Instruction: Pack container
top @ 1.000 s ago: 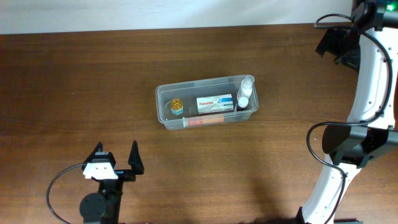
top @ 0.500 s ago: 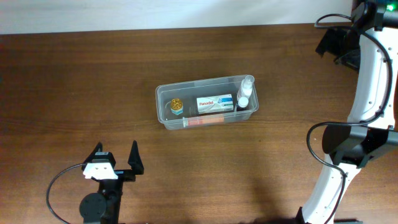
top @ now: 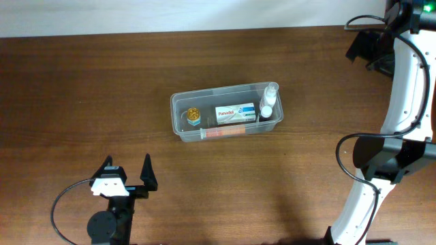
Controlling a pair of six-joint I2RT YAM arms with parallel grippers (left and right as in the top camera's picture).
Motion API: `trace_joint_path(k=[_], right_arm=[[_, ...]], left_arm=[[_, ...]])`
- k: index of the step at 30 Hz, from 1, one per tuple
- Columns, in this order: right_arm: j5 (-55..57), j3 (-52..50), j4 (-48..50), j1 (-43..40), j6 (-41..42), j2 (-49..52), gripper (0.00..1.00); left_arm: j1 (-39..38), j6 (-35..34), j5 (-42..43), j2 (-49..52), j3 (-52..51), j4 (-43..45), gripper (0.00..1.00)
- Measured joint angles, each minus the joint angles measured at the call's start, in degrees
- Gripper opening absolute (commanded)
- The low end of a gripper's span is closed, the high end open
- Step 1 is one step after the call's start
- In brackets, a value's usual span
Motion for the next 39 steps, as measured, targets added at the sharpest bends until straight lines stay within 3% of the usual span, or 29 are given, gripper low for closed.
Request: trace_joint_path(k=[14,28,35,39], right_arm=[[0.04,0.00,-0.02,0.87,0.00,-0.07,0.98],[-0.04,0.02,-0.52,29.14,0.00,-16.61,0.98],[0.00,-0.85,1.29,33.59,-0.02,-22.71,0.98],[2.40,-5.40,12.59,33.81,-0.04,-27.87,0.98]], left_arm=[[0.00,0.04,0.00,0.02,0.00,0.00,0.99],[0.00,0.17,0.00,0.00,0.00,0.00,0.99],[0.00,0.17,0.00,0.00,0.00,0.00,0.99],[0.00,0.17,0.00,0.00,0.00,-0.02,0.99]])
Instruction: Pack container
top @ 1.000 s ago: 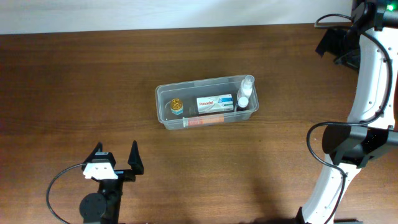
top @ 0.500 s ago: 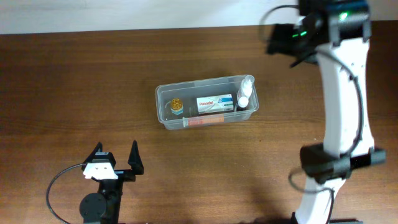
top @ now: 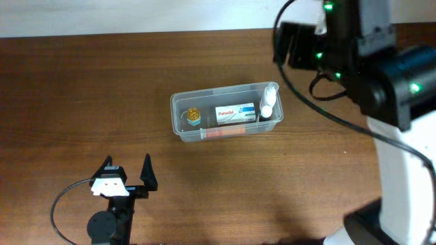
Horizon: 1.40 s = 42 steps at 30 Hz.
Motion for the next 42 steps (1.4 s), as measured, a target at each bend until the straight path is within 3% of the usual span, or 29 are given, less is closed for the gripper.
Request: trace_joint_path(k=[8,19,26,30,35,42], right_arm=[[6.80,-28.11,32.92,-1.66,-7.37,-17.64,0.98],[-4.81,-69.51,59.54,-20.46,-11.39,-41.68,0.98],[-8.35,-93.07,76.59,-23.08,-11.74,-58.86,0.98],[-9.03,-105.18,82.64,-23.10,-11.78,-68.83,0.98],[-9.18,-118.29,83.43,-23.10,-11.76,-78.07,0.98],[-9.22,-127.36,83.73,-23.10,-11.76,-88.06,0.98]], left_arm=[[0.00,0.02,0.00,0.00,0.00,0.02,0.99],[0.00,0.02,0.00,0.00,0.00,0.02,0.99],[0.00,0.02,0.00,0.00,0.00,0.02,0.99],[0.00,0.02,0.00,0.00,0.00,0.02,0.99],[0.00,0.02,0.00,0.00,0.00,0.02,0.99],[0.00,0.02,0.00,0.00,0.00,0.02,0.99]])
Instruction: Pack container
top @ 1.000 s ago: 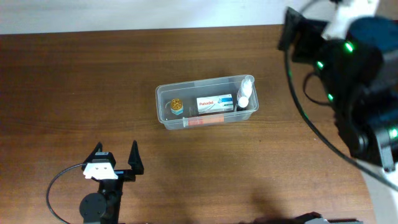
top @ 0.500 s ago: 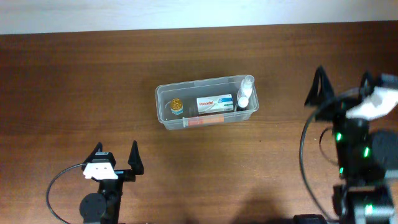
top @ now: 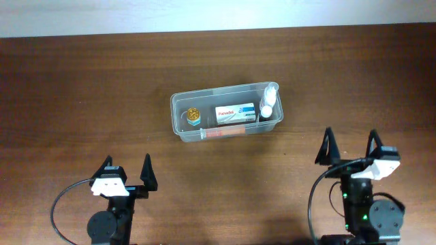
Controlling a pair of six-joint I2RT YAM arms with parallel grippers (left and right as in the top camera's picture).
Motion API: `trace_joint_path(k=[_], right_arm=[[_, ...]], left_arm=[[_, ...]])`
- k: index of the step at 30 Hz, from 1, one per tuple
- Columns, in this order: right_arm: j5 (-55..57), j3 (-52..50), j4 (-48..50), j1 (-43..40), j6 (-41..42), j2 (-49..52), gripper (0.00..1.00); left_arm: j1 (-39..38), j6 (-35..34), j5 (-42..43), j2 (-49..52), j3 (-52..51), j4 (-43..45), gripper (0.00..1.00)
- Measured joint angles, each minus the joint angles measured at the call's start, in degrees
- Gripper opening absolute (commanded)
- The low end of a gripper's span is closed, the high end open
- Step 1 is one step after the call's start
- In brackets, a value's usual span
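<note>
A clear plastic container (top: 178, 117) stands in the middle of the brown table. Inside it lie a small jar with a gold lid (top: 193, 116) at the left, a white Panadol box (top: 235, 113) in the middle, a white bottle (top: 268, 101) leaning at the right end, and a thin orange-red item (top: 223, 132) along the front wall. My left gripper (top: 127, 169) rests open at the near left, well short of the container. At the near right, my right gripper (top: 350, 148) is open too, with nothing between its fingers.
A black cable loops beside each arm base, at the lower left (top: 58, 207) and the lower right (top: 312, 204). A pale wall strip (top: 204, 13) runs along the table's far edge.
The right arm has gone from high over the table's far right, close to the camera, to its rest place at the near right, gripper open. The container, its contents and the left arm are unchanged.
At first the right arm stood raised along the right edge of the view, with the container holding all its items. Then it loomed large over the far right. Now it sits low at the near right. The left gripper stayed open and still throughout.
</note>
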Motion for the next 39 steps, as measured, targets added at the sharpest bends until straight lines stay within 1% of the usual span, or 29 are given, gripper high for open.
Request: trace_joint_path(k=[7,12,22,28,32,36,39], right_arm=[[-0.85,-9.46,0.46,0.00,0.00,-8.09,0.98],[-1.46,-14.29,2.10,0.00,0.00,-10.60,0.98],[-1.66,-16.20,2.27,0.00,0.02,-11.15,0.98],[-1.68,-16.33,-3.82,0.00,-0.02,-11.15,0.98],[-2.45,-16.37,-4.07,0.00,-3.17,-11.15,0.98],[-4.39,-16.37,-3.85,0.00,-9.64,-11.15,0.98],[-5.11,-16.39,-3.76,0.00,-12.07,-11.15,0.99]], left_arm=[[0.00,0.00,0.00,0.00,0.00,0.00,0.99],[0.00,0.00,0.00,0.00,0.00,0.00,0.99],[0.00,0.00,0.00,0.00,0.00,0.00,0.99],[0.00,0.00,0.00,0.00,0.00,0.00,0.99],[0.00,0.00,0.00,0.00,0.00,0.00,0.99],[0.00,0.00,0.00,0.00,0.00,0.00,0.99],[0.00,0.00,0.00,0.00,0.00,0.00,0.99]])
